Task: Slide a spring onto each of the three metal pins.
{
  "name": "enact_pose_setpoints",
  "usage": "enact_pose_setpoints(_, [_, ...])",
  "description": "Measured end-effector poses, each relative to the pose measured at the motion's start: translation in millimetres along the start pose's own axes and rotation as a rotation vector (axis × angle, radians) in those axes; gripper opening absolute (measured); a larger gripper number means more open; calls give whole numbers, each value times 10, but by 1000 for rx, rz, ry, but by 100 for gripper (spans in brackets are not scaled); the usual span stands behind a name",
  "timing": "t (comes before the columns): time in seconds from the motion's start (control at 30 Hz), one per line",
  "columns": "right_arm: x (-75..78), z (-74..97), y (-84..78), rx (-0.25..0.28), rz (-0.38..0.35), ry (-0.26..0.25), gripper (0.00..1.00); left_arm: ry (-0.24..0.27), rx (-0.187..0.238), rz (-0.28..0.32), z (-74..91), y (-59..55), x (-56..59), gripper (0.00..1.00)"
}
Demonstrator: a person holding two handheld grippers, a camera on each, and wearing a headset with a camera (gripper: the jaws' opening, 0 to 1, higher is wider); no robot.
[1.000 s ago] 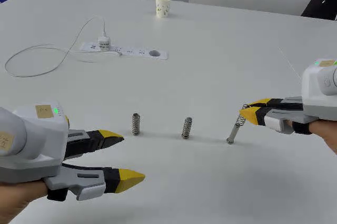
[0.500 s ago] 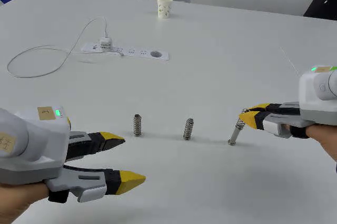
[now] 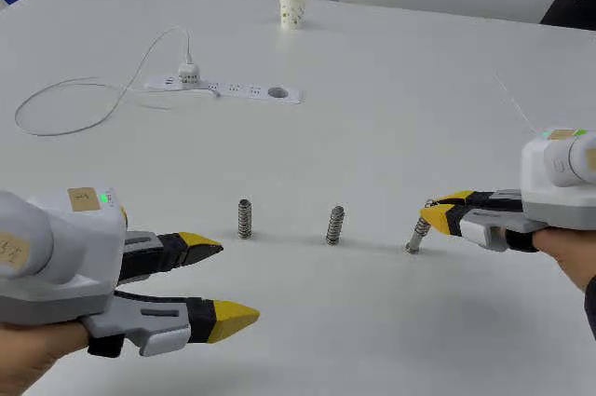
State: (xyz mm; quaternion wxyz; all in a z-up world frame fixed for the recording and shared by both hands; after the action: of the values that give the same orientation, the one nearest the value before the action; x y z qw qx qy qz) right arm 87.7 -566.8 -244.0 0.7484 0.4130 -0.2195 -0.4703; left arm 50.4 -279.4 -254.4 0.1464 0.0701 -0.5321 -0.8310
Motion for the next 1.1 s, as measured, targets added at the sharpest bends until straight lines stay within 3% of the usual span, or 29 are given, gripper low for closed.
enact_pose_setpoints(1.1, [8, -172, -219, -44, -11, 0, 12, 4, -1, 11, -12, -27, -9, 53])
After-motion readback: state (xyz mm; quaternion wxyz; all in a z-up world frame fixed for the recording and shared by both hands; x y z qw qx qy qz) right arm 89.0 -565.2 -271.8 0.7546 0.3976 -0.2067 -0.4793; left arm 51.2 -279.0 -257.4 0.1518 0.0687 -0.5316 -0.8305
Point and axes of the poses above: the centre of the closed fingertips' face, and the gripper's own axes: z roughly backward along the fingers, x roughly to its right, y roughly out of its top, the point moved 6 cm from there along z, roughly backward along the fingers, and after that the axes turned 4 degrees about -z, right-handed, at the moved point
